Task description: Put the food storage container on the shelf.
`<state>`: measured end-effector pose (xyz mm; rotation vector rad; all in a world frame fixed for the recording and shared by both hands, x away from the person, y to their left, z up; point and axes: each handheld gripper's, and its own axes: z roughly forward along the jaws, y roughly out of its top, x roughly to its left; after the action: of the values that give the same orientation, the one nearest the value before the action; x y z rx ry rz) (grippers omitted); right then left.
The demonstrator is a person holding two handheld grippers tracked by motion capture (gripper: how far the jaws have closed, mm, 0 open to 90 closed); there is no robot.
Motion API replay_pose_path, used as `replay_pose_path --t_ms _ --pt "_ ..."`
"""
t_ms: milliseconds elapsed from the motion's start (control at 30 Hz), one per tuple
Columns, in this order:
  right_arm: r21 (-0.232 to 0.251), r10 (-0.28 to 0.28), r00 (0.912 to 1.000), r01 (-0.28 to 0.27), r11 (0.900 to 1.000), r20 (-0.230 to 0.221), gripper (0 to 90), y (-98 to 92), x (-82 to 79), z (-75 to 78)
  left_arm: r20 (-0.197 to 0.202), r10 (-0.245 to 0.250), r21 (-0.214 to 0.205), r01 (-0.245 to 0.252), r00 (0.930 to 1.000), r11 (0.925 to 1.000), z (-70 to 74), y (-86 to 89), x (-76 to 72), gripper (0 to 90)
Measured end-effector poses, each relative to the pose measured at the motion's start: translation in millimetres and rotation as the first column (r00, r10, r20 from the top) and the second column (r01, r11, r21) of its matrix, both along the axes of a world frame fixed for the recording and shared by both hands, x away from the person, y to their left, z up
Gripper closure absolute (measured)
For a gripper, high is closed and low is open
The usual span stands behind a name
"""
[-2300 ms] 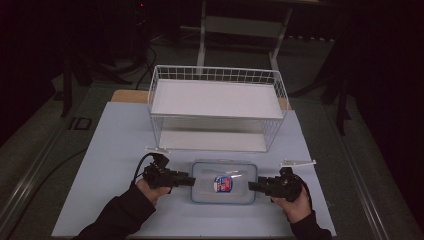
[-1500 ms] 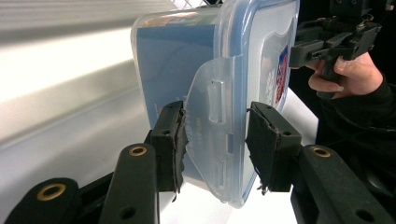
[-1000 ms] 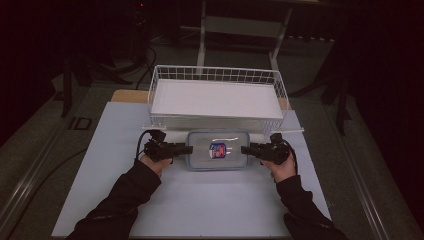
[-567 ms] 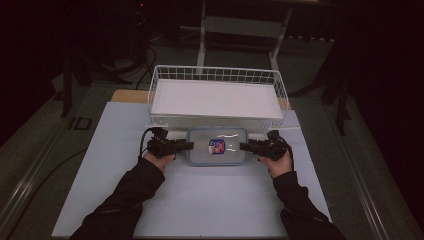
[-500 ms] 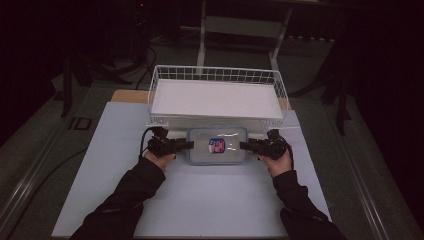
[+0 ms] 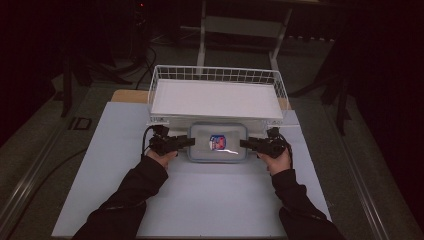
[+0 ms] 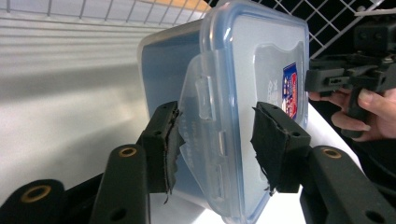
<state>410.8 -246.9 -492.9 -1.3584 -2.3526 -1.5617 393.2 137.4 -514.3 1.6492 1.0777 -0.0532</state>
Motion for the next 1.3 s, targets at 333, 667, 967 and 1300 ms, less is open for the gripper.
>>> replay_pose_path --t_ms 333,667,967,1300 --pt "-0.048 -0.072 0.9974 0.072 0.9962 0.01 46.6 6.3 -2.3 2.9 0.048 0.079 0.036 -0.08 0.9957 0.9961 1.3 -5.6 2.7 48.8" --pt "-0.074 -0.12 0.9861 0.129 0.9889 0.115 41.6 10.1 0.0 1.9 0.104 0.14 0.079 -0.148 0.9848 0.9858 2.9 -7.6 3.5 46.7" --pt "-0.059 -0.126 0.9867 0.133 0.9894 0.103 38.0 5.3 -7.5 -0.3 0.112 0.081 0.043 -0.086 0.9904 0.9953 5.4 -2.2 -7.2 27.9" --pt "-0.061 -0.086 0.9814 0.098 0.9933 0.171 37.7 4.6 -32.7 15.3 0.177 0.001 0.079 -0.015 0.9841 0.9968 11.1 6.0 -35.3 13.9"
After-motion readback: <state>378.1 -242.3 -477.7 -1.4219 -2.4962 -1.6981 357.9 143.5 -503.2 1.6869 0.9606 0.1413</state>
